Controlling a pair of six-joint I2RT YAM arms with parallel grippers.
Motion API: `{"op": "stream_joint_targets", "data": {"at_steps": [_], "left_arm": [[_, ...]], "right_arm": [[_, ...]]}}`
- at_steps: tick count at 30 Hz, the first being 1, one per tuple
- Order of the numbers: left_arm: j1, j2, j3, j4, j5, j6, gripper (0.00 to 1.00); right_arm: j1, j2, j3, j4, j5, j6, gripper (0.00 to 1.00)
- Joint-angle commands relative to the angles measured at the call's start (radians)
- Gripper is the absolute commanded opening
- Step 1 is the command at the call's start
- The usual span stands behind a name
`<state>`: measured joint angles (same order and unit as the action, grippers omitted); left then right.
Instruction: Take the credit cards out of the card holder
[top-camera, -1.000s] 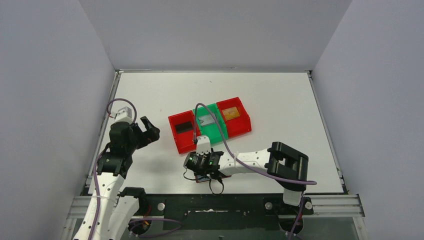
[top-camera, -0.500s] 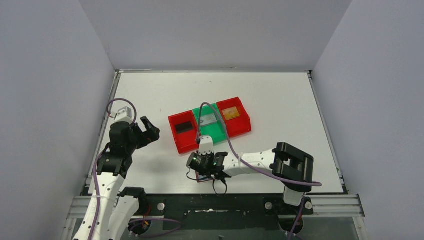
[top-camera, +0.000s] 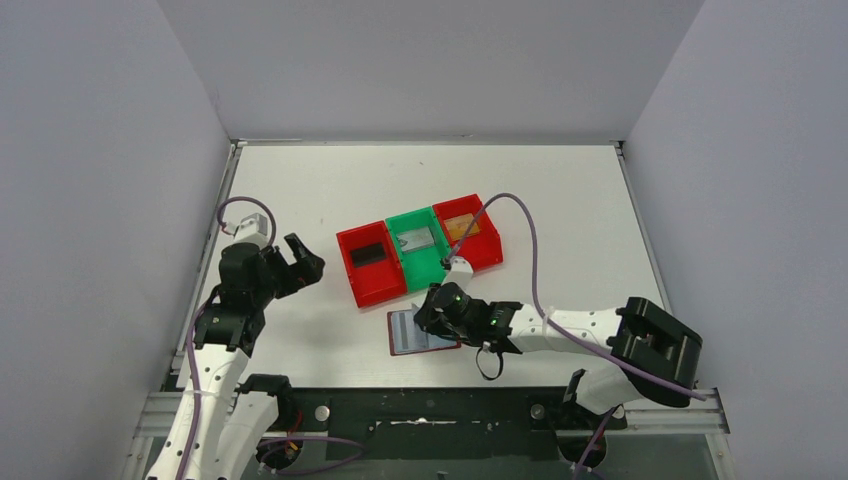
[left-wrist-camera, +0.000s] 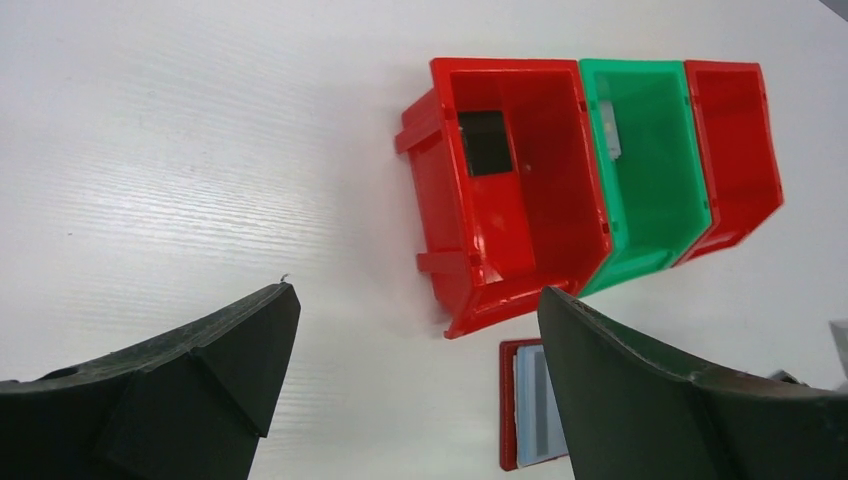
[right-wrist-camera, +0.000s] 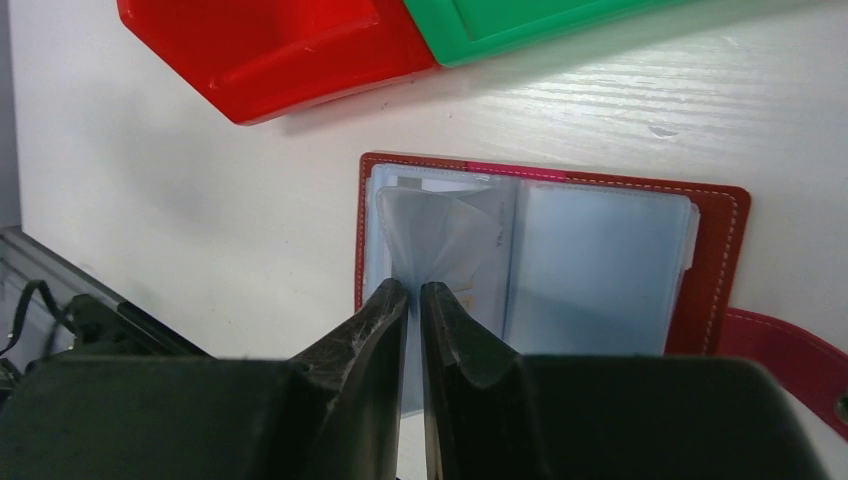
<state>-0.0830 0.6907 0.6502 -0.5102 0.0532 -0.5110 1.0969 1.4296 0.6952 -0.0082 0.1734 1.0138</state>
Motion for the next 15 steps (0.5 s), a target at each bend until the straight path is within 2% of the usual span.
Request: {"op": "stream_joint_targets", "data": {"at_steps": [1, 5, 7, 15], "left_arm": [[0.005, -0.016, 0.011, 0.086, 0.154, -0.003, 0.91], [0.0, -0.022, -0.045, 0.173, 0.378, -0.106, 0.85], [-0.017, -0.026, -0.065, 0.213, 0.444, -0.141, 0.84], [-0.227, 0.004, -0.04, 0.204, 0.351, -0.132, 0.8]], "right_arm": [[-0.057, -0.079, -0.122, 0.279, -0.118, 0.069, 0.13], [-0.098, -0.123, -0.229, 0.369, -0.151, 0.105, 0.15], [-0.112, -0.143, -0.275, 0.381, -0.149, 0.118, 0.16], [-0.169, -0.252, -0.382, 0.41, -0.159, 0.147, 0.18]]}}
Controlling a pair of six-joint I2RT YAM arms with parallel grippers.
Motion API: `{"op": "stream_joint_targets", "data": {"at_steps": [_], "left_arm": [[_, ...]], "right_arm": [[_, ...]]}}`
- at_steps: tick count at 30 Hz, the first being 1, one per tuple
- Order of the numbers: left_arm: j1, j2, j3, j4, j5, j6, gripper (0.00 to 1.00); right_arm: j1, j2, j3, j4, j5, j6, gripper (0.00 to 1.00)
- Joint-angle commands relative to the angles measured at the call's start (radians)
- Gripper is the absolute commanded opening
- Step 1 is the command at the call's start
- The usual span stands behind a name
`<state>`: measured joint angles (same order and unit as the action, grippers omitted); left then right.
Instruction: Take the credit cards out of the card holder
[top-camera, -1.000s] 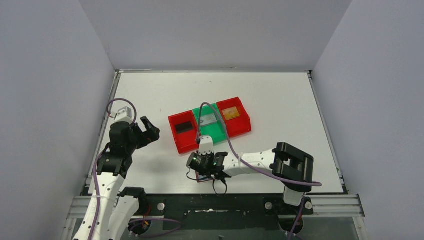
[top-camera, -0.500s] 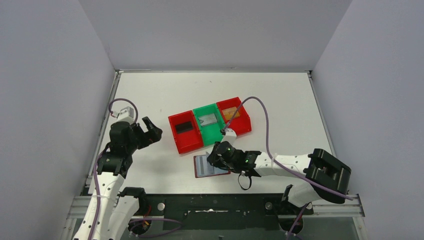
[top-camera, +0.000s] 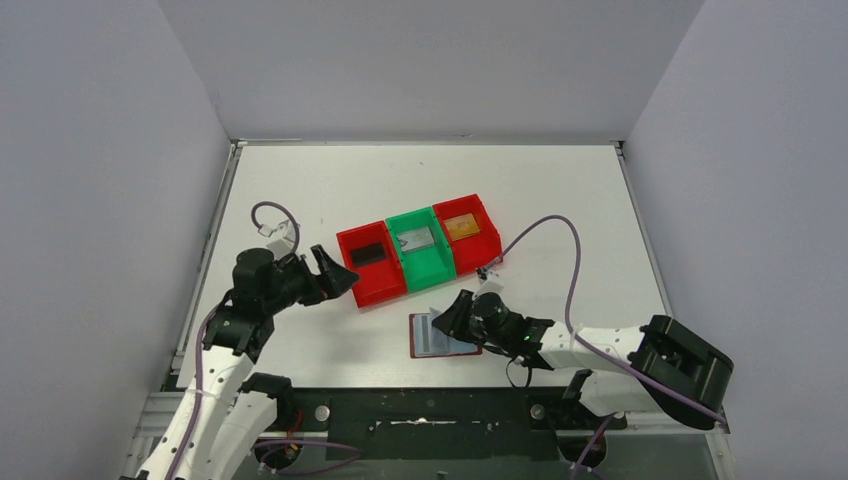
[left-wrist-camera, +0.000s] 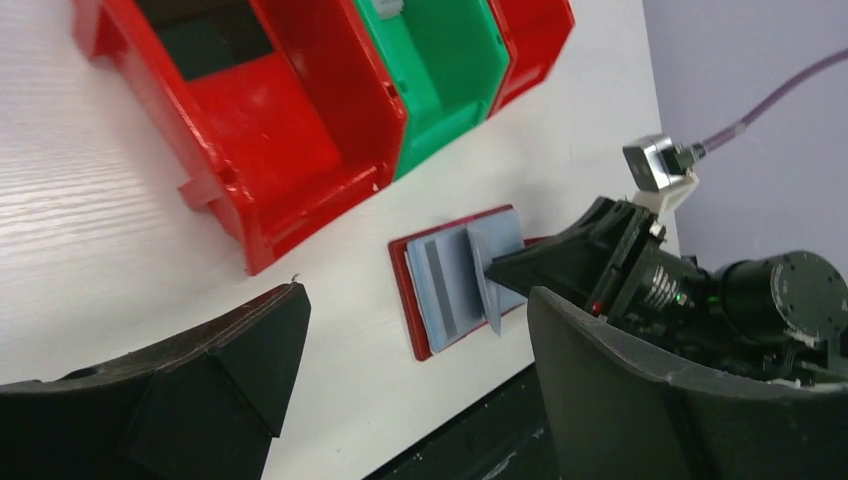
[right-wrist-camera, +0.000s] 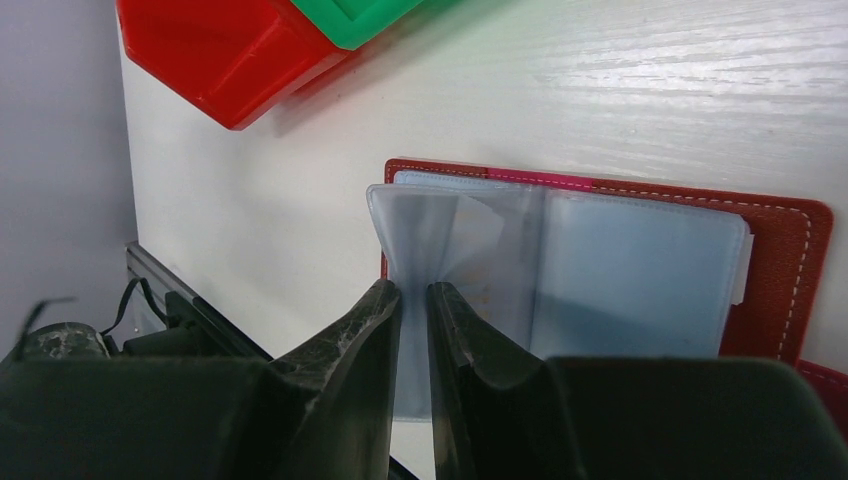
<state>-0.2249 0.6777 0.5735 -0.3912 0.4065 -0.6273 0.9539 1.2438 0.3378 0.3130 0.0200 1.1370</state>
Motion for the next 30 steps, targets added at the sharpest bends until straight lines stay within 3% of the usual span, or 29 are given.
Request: {"op": "stream_joint_targets", "data": {"at_steps": [1, 6, 14, 18, 22, 26, 30], "left_arm": [[-0.119, 0.031, 0.041, 0.093, -0.02, -0.022, 0.78], [-0.318, 0.117, 0.063, 0.148, -0.167, -0.051, 0.76], [-0.595, 0.335, 0.08, 0.289, -0.336, -0.109, 0.75], [-0.633, 0.428, 0.129, 0.311, -0.367, -0.136, 0.73], [-0.644, 0.41, 0.125, 0.252, -0.511, -0.2, 0.73], [-0.644, 0.329, 0.094, 0.152, -0.643, -0.275, 0.72], [-0.641, 0.209, 0.044, 0.074, -0.755, -0.327, 0.72]], "right_arm": [[-0.032, -0.082, -0.037, 0.095, -0.01, 0.027, 0.18], [-0.061, -0.172, -0.077, 0.05, -0.004, 0.043, 0.18], [-0.088, -0.365, -0.117, -0.233, 0.087, 0.07, 0.21], [-0.097, -0.458, -0.121, -0.341, 0.11, 0.064, 0.26], [-0.095, -0.469, -0.071, -0.398, 0.116, 0.009, 0.35], [-0.074, -0.349, 0.039, -0.441, 0.114, -0.063, 0.41], [0.018, -0.172, 0.181, -0.492, 0.205, -0.091, 0.43]]}}
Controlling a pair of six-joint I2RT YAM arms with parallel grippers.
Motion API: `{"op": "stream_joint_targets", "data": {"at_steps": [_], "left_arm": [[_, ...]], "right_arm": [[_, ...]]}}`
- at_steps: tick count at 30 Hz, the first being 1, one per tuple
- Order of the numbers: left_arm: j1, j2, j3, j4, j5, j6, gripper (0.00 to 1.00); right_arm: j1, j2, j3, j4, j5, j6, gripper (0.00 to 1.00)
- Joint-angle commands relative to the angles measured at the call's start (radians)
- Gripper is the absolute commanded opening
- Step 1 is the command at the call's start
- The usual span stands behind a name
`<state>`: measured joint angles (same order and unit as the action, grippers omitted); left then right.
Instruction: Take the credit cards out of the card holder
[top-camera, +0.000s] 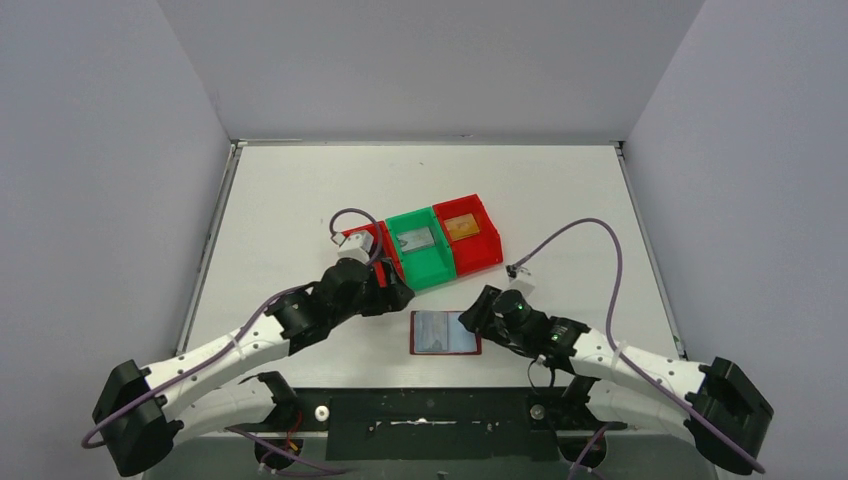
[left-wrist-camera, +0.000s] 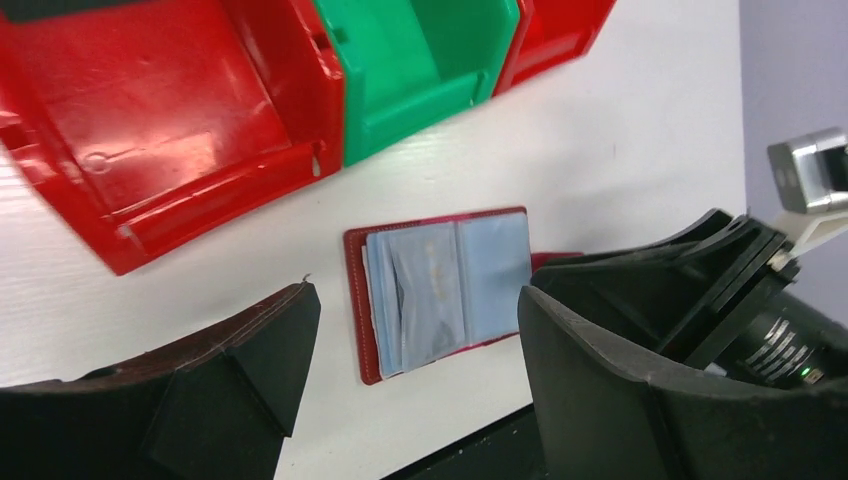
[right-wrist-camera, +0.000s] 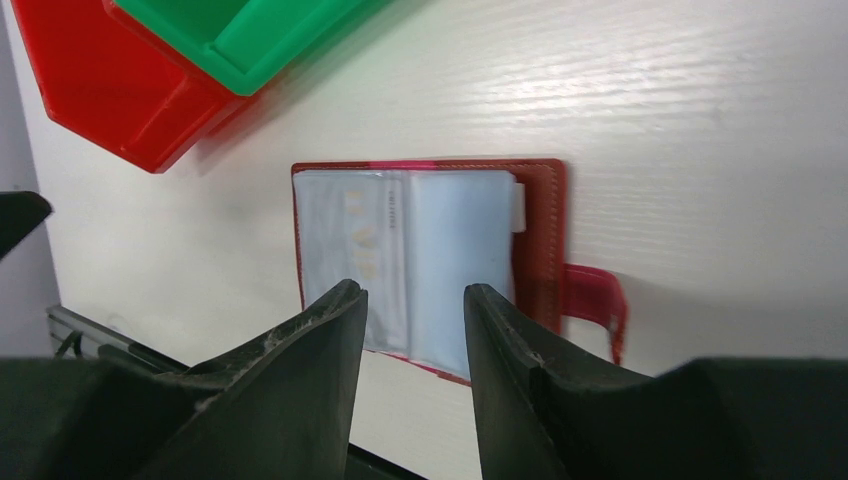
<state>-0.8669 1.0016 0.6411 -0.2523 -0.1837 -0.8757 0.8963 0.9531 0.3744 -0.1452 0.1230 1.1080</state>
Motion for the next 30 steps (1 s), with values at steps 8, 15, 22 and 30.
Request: {"op": "stream_joint_targets", "data": {"at_steps": [8, 15, 22, 30], "left_arm": [[0.016, -0.299, -0.042, -0.203, -0.279, -0.106, 0.72], [0.018, -0.352, -0.054, -0.24, -0.296, -0.122, 0.72], [0.02, -0.379, -0.056, -0.252, -0.296, -0.122, 0.72], [0.024, -0.384, -0.061, -0.26, -0.289, -0.118, 0.72]], "right_arm": [[0.235, 0.445, 0.448, -0.203, 0.268, -0.047, 0.45], [0.283, 0.614, 0.601, -0.329, 0.312, -0.038, 0.42], [0.3, 0.717, 0.679, -0.427, 0.335, -0.008, 0.35], [0.317, 0.743, 0.726, -0.477, 0.383, -0.004, 0.13]]}}
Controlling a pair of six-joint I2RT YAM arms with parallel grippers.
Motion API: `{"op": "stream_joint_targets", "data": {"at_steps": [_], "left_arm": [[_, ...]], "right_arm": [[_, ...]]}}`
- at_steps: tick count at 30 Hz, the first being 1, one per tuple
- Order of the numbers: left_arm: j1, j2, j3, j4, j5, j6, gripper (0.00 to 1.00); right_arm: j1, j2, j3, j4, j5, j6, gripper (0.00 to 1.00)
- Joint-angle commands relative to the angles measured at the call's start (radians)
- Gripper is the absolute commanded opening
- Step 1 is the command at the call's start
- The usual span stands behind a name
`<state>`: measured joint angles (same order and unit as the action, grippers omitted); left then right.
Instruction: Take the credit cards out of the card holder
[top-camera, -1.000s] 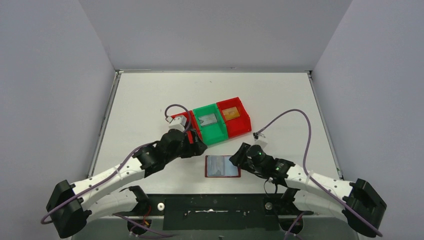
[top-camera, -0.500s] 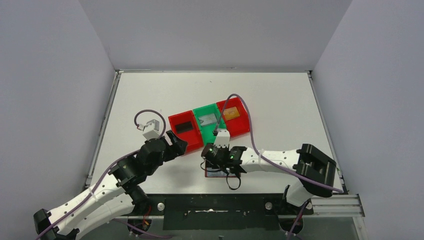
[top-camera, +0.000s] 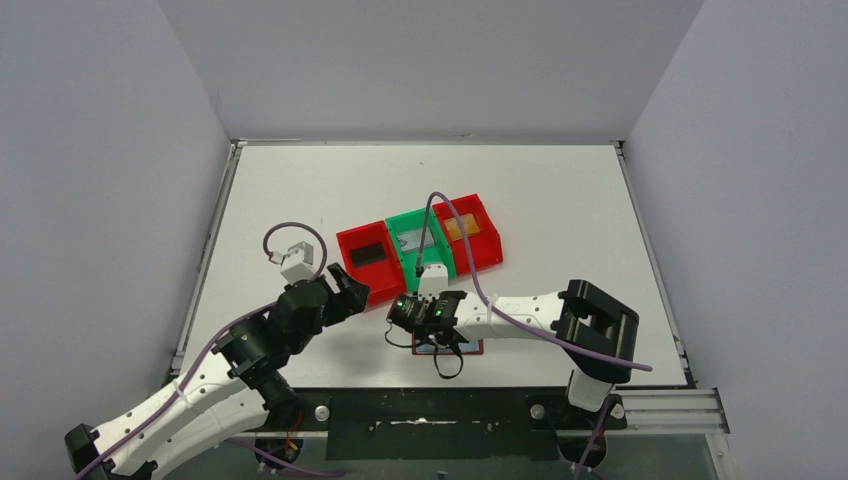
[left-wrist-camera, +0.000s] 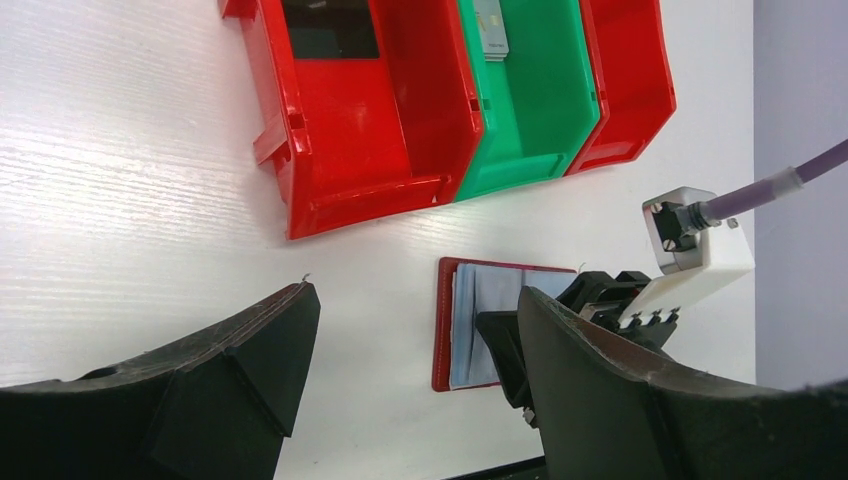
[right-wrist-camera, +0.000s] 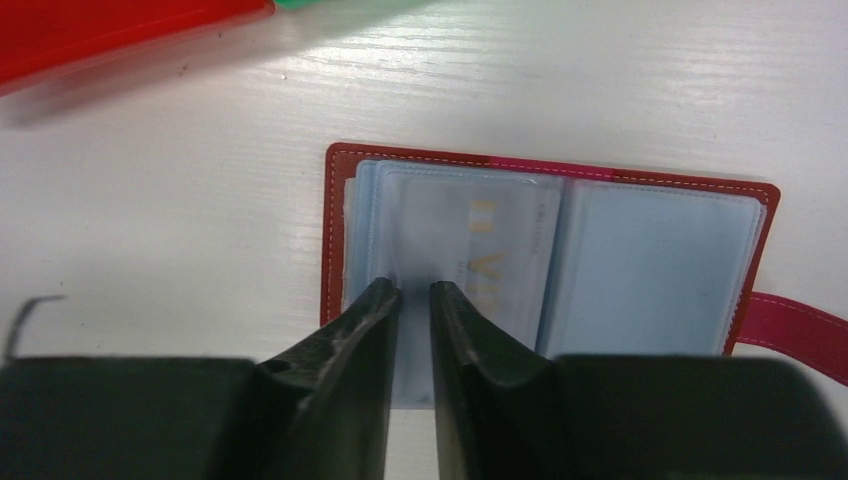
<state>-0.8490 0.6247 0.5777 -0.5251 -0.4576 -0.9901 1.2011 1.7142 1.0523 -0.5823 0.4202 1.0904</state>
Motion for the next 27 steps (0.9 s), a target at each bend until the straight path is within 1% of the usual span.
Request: {"op": "stream_joint_targets", "data": {"at_steps": [1, 4, 8, 12, 16, 22, 27], "left_arm": [[0.006, -0.007, 0.002, 0.014, -0.012, -0.004, 0.72], [0.005, -0.001, 0.002, 0.021, -0.008, -0.004, 0.72], [0.006, 0.018, 0.001, 0.045, 0.015, 0.006, 0.72], [0.007, 0.052, -0.007, 0.092, 0.062, 0.02, 0.72], [0.009, 0.089, -0.017, 0.153, 0.11, 0.027, 0.73], [0.011, 0.17, -0.039, 0.303, 0.261, 0.072, 0.73], [0.011, 0.295, -0.014, 0.398, 0.405, 0.126, 0.72]], "right_arm": [[0.012, -0.025, 0.046, -0.032, 0.087, 0.009, 0.09], [0.012, -0.054, 0.033, -0.008, 0.084, 0.005, 0.01], [0.01, -0.128, -0.025, 0.079, 0.063, -0.006, 0.0], [-0.021, -0.261, -0.185, 0.335, -0.053, -0.02, 0.0], [-0.08, -0.371, -0.345, 0.547, -0.175, 0.003, 0.0], [-0.179, -0.476, -0.567, 0.77, -0.305, 0.067, 0.0], [-0.22, -0.544, -0.697, 0.892, -0.345, 0.085, 0.0]]}}
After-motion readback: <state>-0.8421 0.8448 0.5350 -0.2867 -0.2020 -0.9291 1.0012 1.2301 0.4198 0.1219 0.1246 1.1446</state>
